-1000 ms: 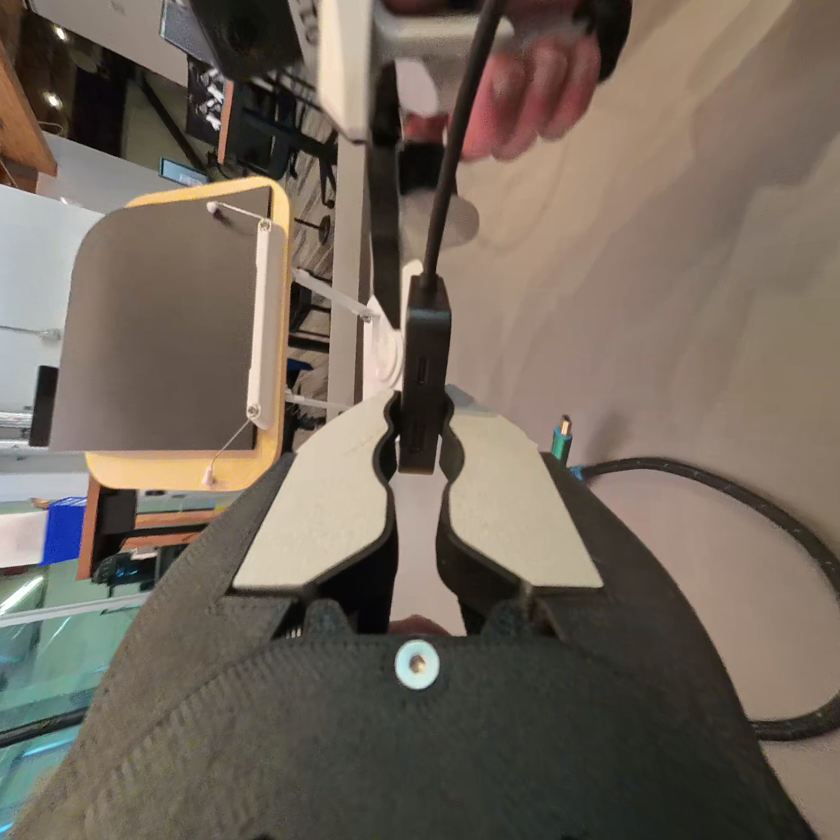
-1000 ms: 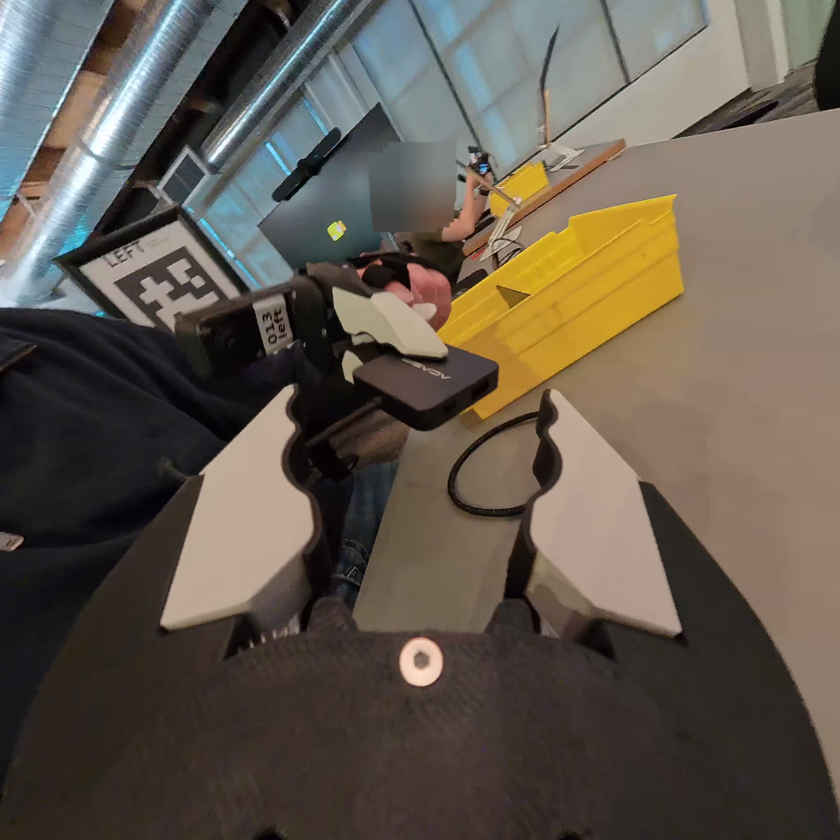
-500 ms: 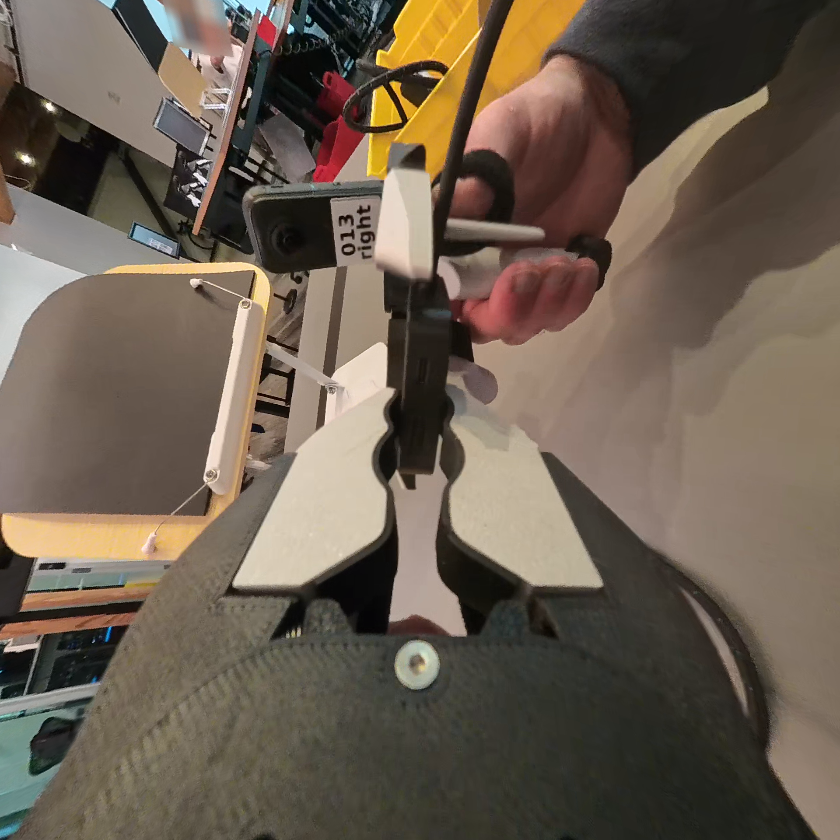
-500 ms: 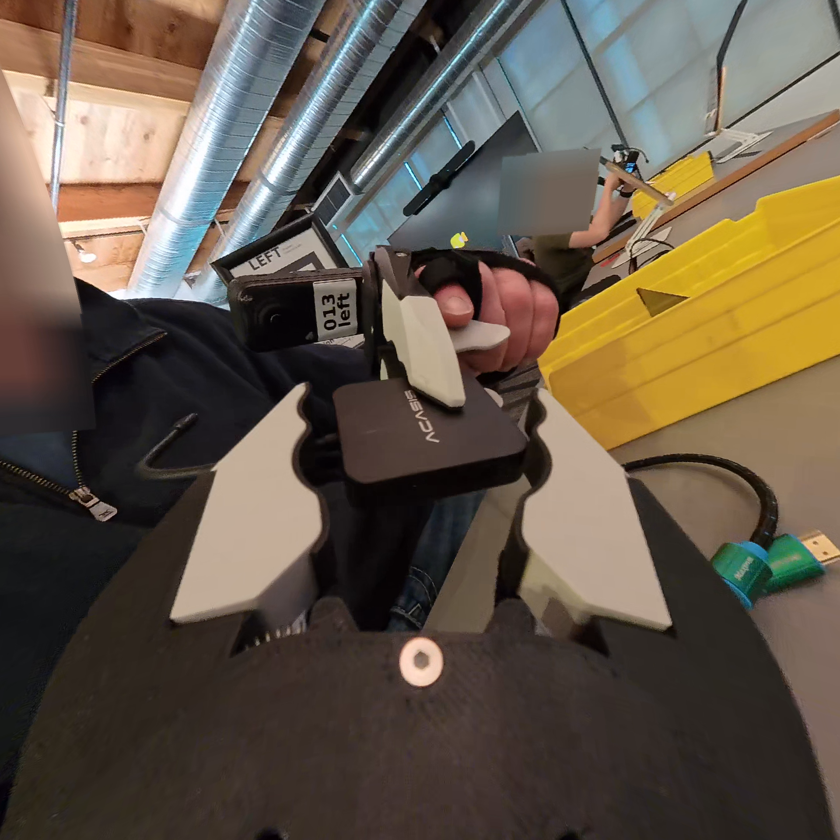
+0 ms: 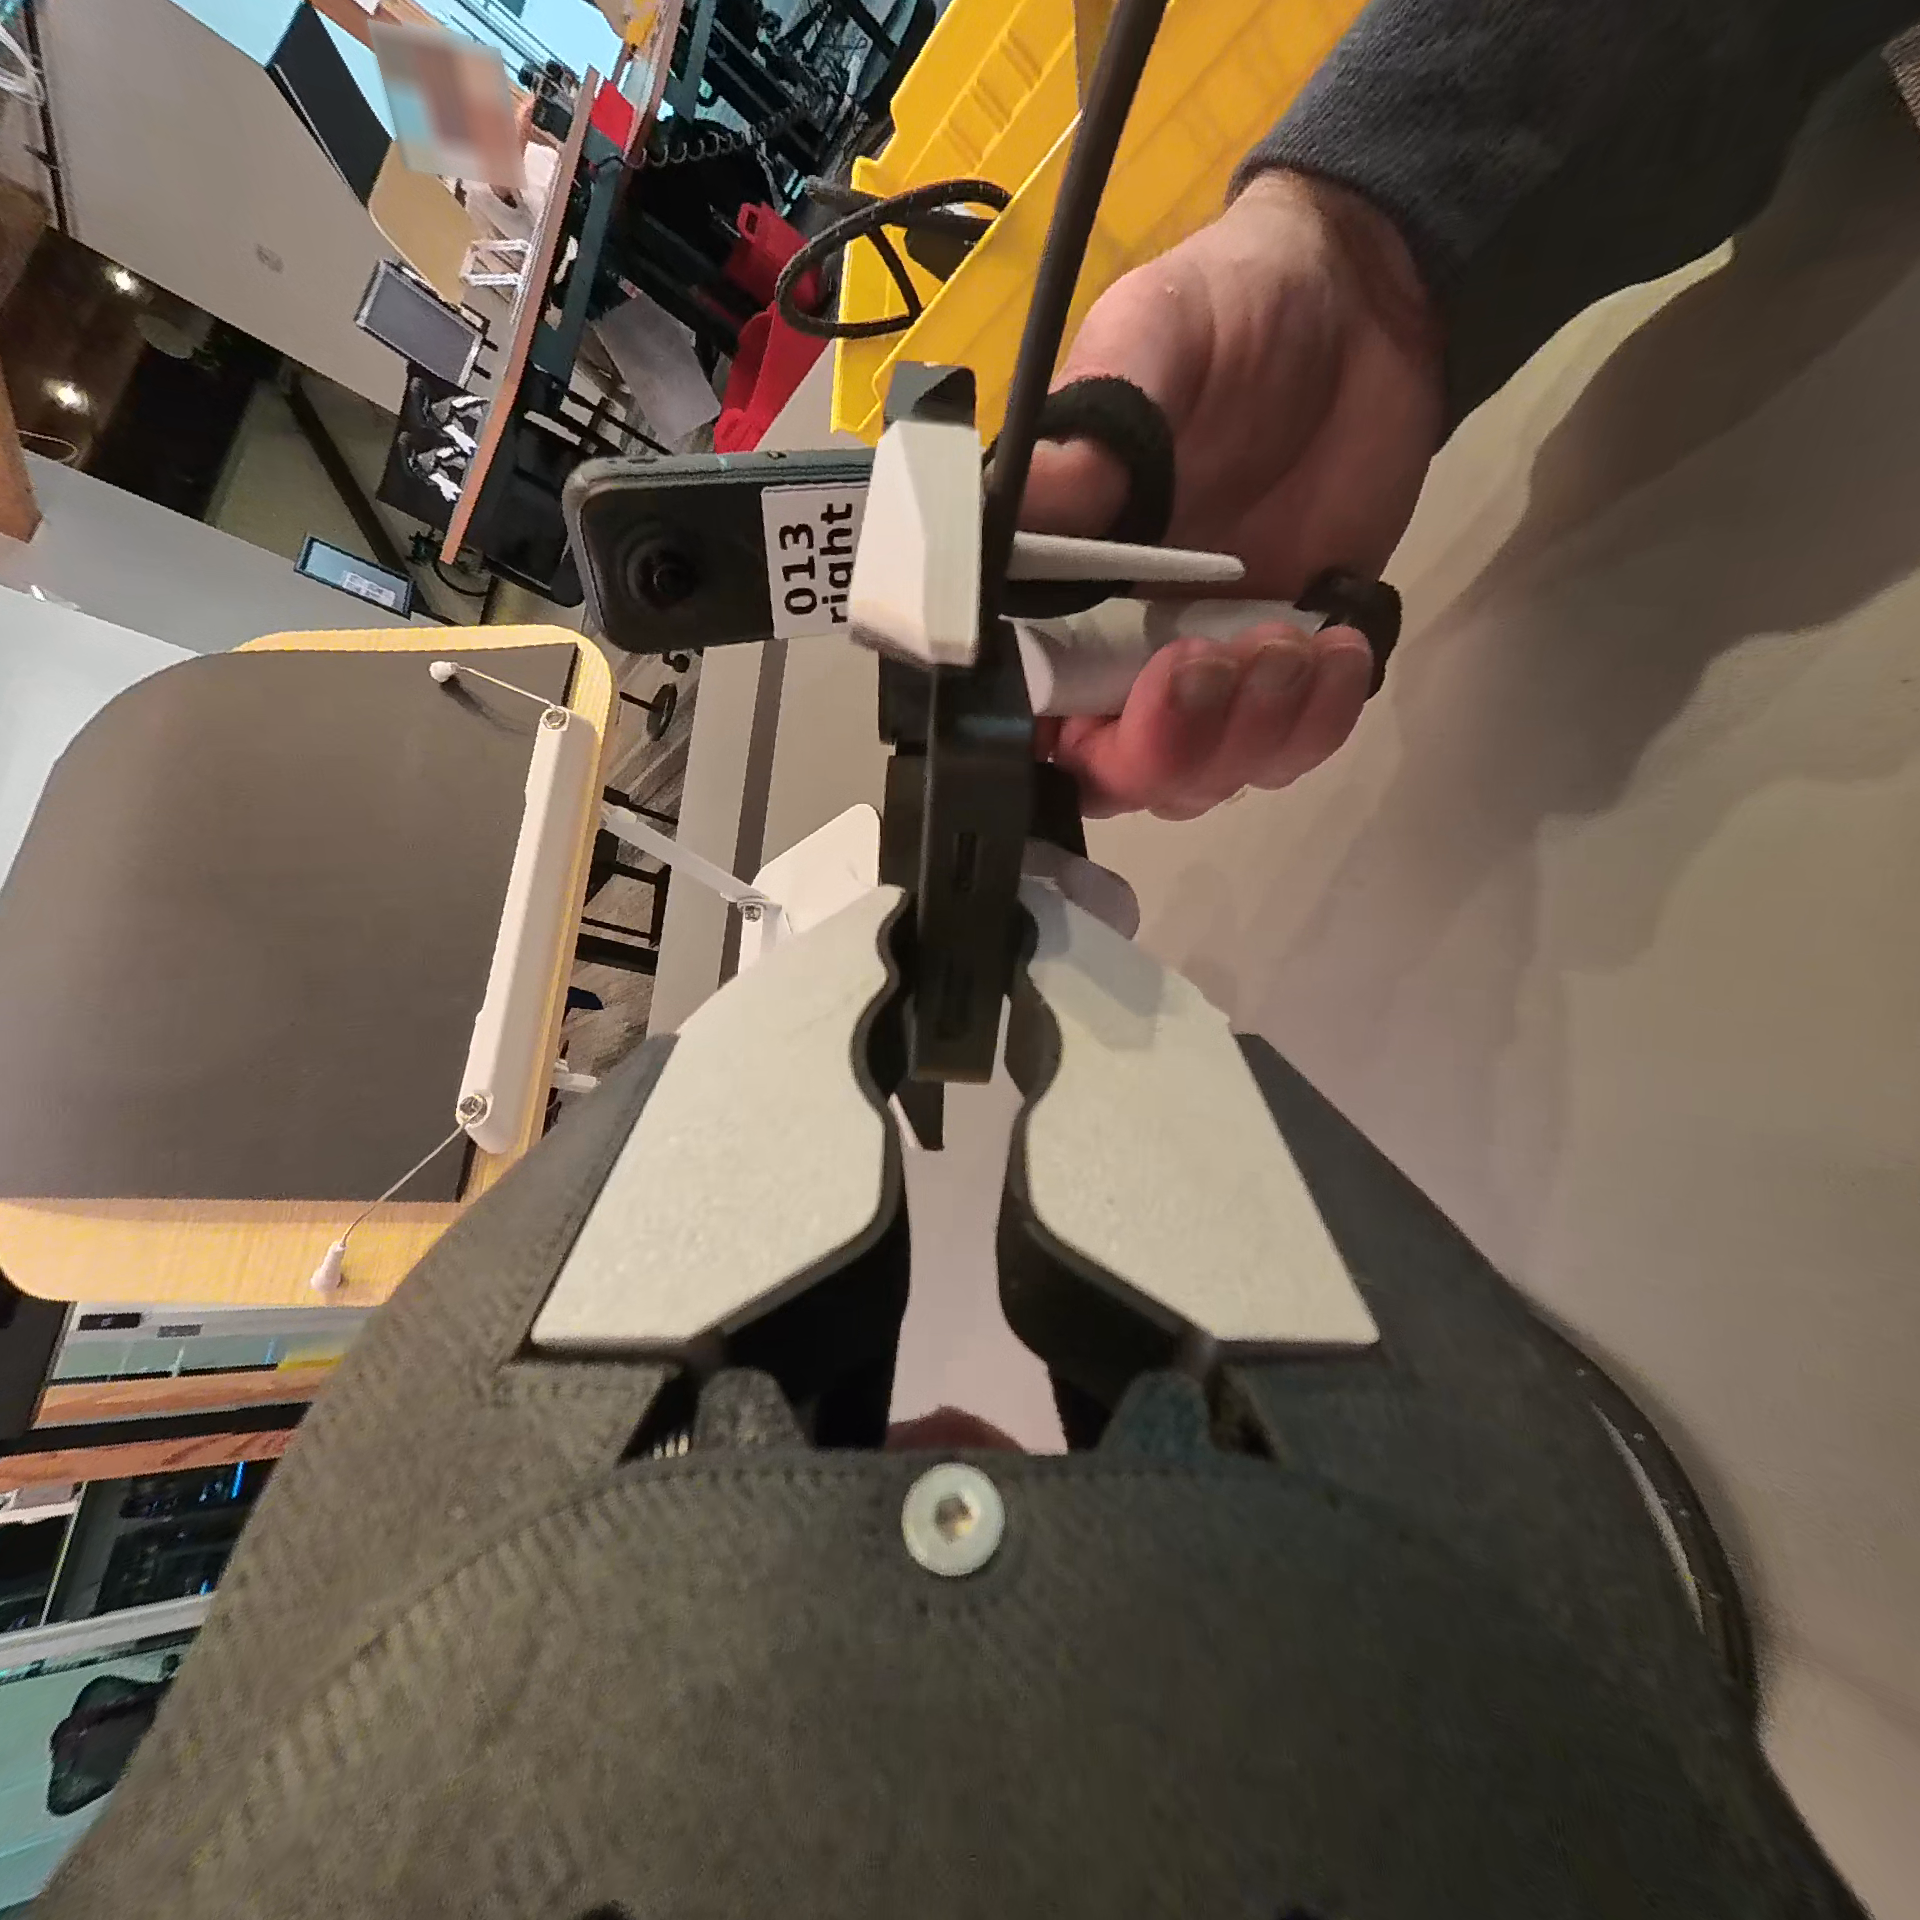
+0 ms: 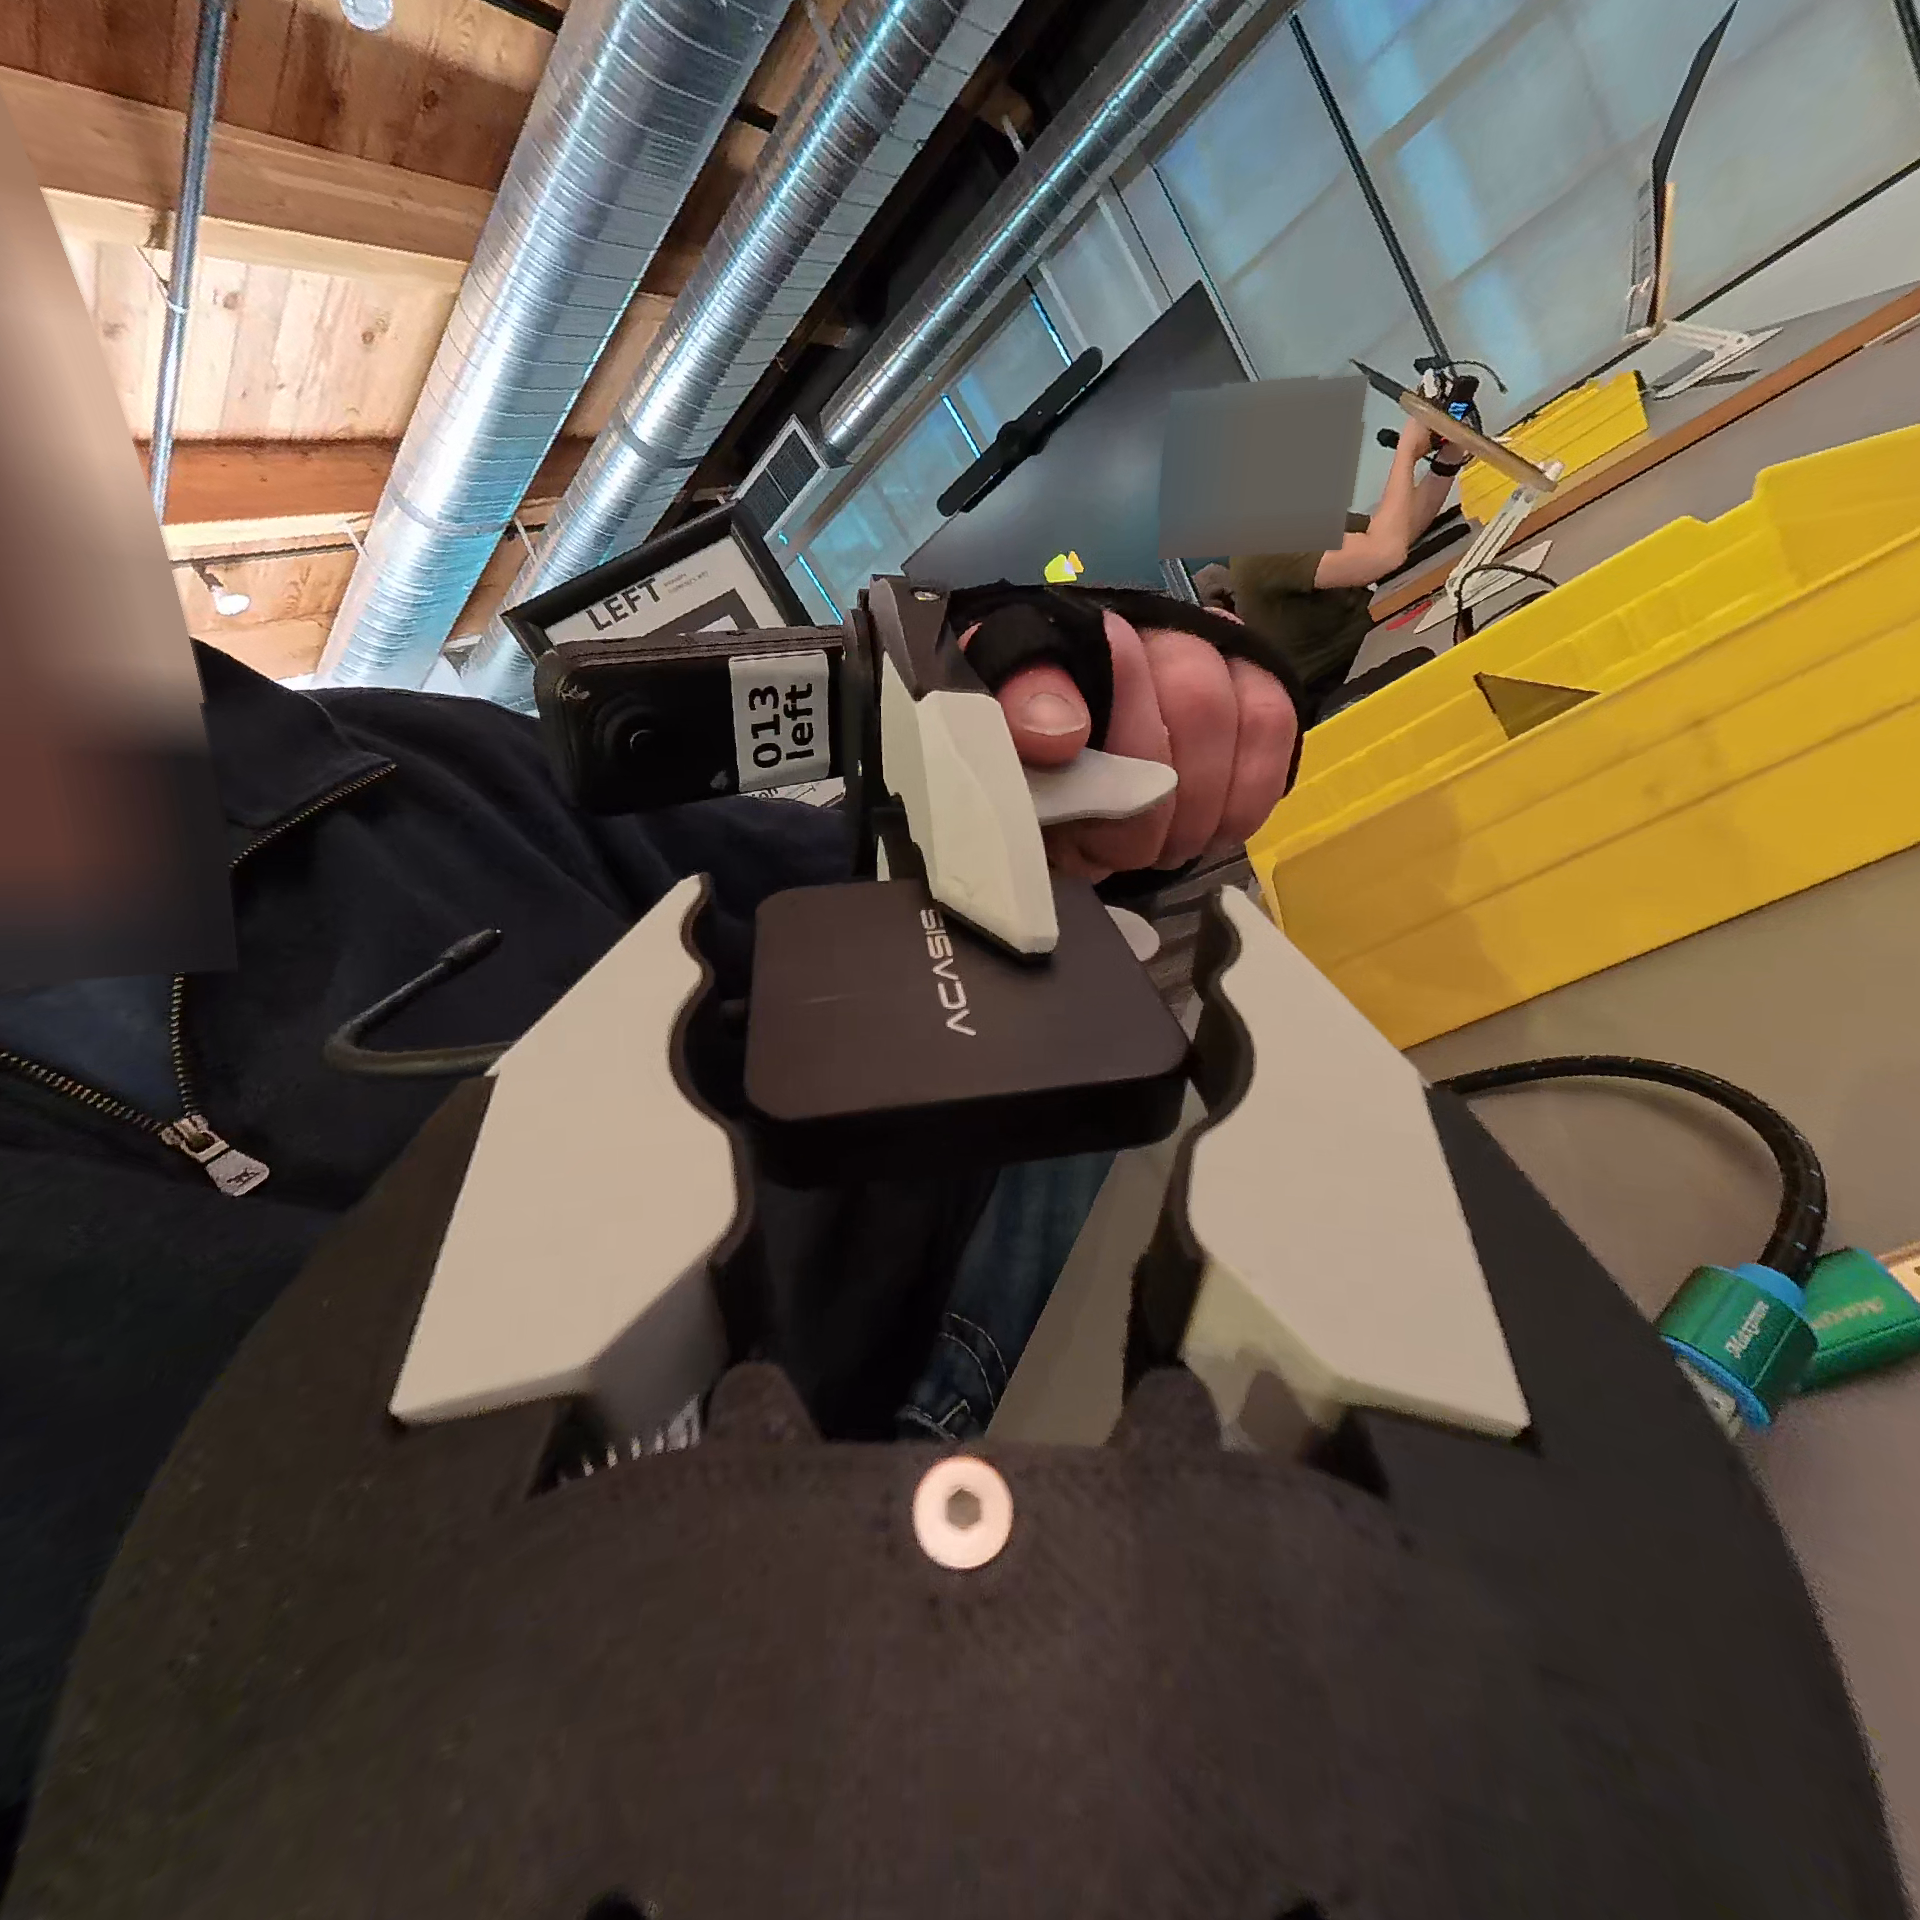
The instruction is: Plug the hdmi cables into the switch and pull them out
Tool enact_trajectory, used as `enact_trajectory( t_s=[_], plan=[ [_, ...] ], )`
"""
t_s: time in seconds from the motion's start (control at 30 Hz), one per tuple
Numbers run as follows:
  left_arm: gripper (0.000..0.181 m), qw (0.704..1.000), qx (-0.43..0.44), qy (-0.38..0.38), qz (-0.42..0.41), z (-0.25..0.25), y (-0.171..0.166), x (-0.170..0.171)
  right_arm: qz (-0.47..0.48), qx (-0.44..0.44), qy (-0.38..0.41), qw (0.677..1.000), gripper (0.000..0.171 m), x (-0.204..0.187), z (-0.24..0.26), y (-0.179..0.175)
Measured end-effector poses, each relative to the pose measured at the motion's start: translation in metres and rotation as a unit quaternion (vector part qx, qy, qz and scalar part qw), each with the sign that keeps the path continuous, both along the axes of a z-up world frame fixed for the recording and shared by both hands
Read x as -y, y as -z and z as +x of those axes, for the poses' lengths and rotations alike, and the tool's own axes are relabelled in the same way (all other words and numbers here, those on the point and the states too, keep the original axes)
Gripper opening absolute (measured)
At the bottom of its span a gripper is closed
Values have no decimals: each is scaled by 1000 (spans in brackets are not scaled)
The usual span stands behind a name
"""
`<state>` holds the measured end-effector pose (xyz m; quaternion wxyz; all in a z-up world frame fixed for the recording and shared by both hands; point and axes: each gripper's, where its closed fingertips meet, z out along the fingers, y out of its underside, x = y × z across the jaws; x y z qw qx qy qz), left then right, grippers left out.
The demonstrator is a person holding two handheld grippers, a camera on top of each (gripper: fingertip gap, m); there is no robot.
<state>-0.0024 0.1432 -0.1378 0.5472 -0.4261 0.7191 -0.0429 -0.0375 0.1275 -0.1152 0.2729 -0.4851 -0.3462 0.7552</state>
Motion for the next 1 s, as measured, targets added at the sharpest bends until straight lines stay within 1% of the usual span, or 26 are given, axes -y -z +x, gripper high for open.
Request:
enact_trajectory(
  t_s=[0.1, 0.13, 0.27, 0.43, 0.5, 0.53, 0.63, 0.7, 0.83, 0.93, 1.0],
  plan=[
    [14, 1000, -2, -1, 10, 0, -1, 1, 3, 12, 9, 1000, 98, -4, 1, 4],
    [14, 1000, 0, 0, 13, 1, -3, 1, -1, 11, 10, 1000, 99, -5, 3, 5],
    [14, 1000, -1, 3, 17, 2, -3, 4, -26, 6, -17, 999, 103, 0, 6, 8],
    [14, 1000, -2, 8, 22, 5, -2, 7, -40, -6, -60, 997, 100, 12, 4, 6],
    [15, 1000, -3, 8, 16, 5, -1, 7, -31, -12, -65, 997, 91, 15, 5, 3],
    [15, 1000, -3, 8, 11, 4, 0, 7, -25, -11, -62, 998, 89, 15, 5, 3],
    [15, 1000, 1, 9, -11, 4, 2, 7, -2, 2, -37, 999, 90, 10, 6, 5],
    [14, 1000, 3, 10, -13, 5, 2, 8, 22, 11, -15, 1000, 96, 6, 9, 6],
    [14, 1000, 2, 14, -9, 6, 1, 10, 27, 30, -29, 999, 107, 10, 13, 8],
    [14, 1000, 18, 5, -13, 4, -5, 6, 23, -7, 4, 1000, 105, -4, 31, -5],
    [14, 999, 28, 0, -16, 1, -11, 2, 6, -14, 37, 999, 99, -21, 45, -4]
  ],
)
